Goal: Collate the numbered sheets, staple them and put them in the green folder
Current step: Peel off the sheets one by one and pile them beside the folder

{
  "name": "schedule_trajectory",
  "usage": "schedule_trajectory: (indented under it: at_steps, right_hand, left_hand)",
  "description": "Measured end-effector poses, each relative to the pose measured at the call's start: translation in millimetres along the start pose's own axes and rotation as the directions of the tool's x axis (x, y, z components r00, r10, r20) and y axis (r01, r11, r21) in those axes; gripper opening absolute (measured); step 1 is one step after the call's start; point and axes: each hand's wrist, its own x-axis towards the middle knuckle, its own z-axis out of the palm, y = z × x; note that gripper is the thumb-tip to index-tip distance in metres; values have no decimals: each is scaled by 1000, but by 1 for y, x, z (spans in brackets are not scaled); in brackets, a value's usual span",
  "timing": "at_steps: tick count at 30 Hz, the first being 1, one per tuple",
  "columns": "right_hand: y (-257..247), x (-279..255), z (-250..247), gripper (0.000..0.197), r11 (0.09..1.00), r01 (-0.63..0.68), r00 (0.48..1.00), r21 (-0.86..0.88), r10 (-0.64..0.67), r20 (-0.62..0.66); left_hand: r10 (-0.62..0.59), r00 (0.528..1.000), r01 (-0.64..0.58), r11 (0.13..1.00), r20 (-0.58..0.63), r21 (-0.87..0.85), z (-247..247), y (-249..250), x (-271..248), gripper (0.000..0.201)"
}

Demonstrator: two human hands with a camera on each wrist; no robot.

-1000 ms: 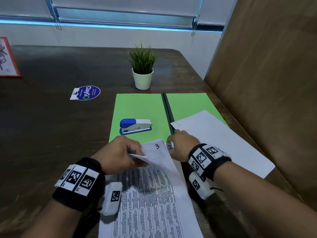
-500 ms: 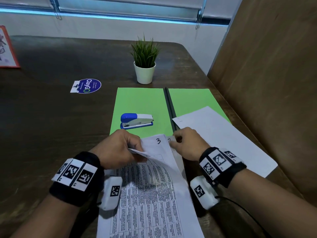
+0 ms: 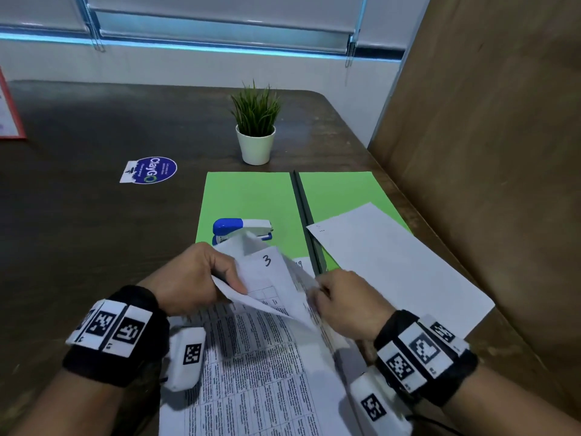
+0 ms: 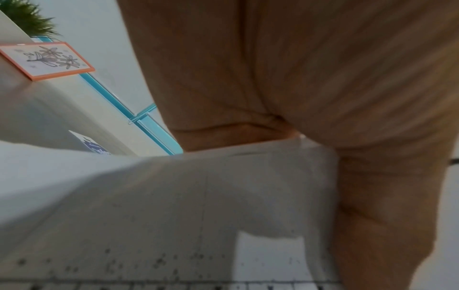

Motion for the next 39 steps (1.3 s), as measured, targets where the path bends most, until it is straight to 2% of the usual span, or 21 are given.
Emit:
schedule_trajectory:
  at_steps: [2, 4, 6, 11, 14, 18, 21, 24, 28, 31, 33, 35, 39]
  right_hand:
    - [5, 6, -3, 42, 994, -33, 993, 100, 44, -114]
    - [8, 4, -2, 51, 987, -47, 991, 151, 65, -118]
    - [10, 1, -3, 54, 981, -17, 990, 191, 44, -137]
    - [16, 1, -9, 55, 975, 86, 975, 203, -41, -217]
    - [15, 8, -41, 47, 986, 100, 939, 134, -49, -341]
    - [6, 20, -124, 29, 999, 22, 862, -33, -36, -506]
    - [-6, 21, -180, 24, 983, -71, 827, -169, -37, -561]
    - [-16, 22, -203, 25, 927, -128, 808, -353, -109, -579]
    - [-29, 23, -170, 22, 797, -154, 820, -584, -227, -525]
    - [-35, 20, -117, 16, 672, -82, 904, -736, -261, -339]
    - [-32, 23, -82, 20, 635, -9, 966, -773, -195, -171]
    - [-24, 32, -54, 21, 622, 28, 994, -783, -98, -43]
    - [0, 50, -27, 22, 599, -4, 998, -801, 49, 32]
  left_hand:
    - [10, 1000, -10, 1000, -11, 9, 2, 1, 0, 34]
    - [14, 1000, -14, 1000, -19, -2, 4, 2, 0, 29]
    - [12, 1000, -12, 1000, -20, -16, 4, 3, 0, 25]
    - [7, 1000, -8, 1000, -22, -22, 5, 4, 1, 33]
    - [6, 1000, -7, 999, -21, -45, 4, 1, 1, 16]
    - [-14, 1000, 13, 998, -23, -66, 4, 0, 2, 16]
    - [-12, 1000, 12, 997, 1, -78, 8, 1, 5, 8]
    - [-29, 1000, 29, 998, -1, -61, 10, -1, 7, 5]
    - [-33, 999, 32, 999, -6, -38, 14, -2, 8, 6]
    - [-20, 1000, 20, 999, -7, -36, 15, -4, 9, 6]
    - [-13, 1000, 12, 999, -9, -41, 16, -5, 9, 6]
    - [-8, 1000, 8, 999, -10, -49, 17, -6, 9, 6]
    - [8, 1000, -8, 999, -17, -37, 18, -10, 11, 5]
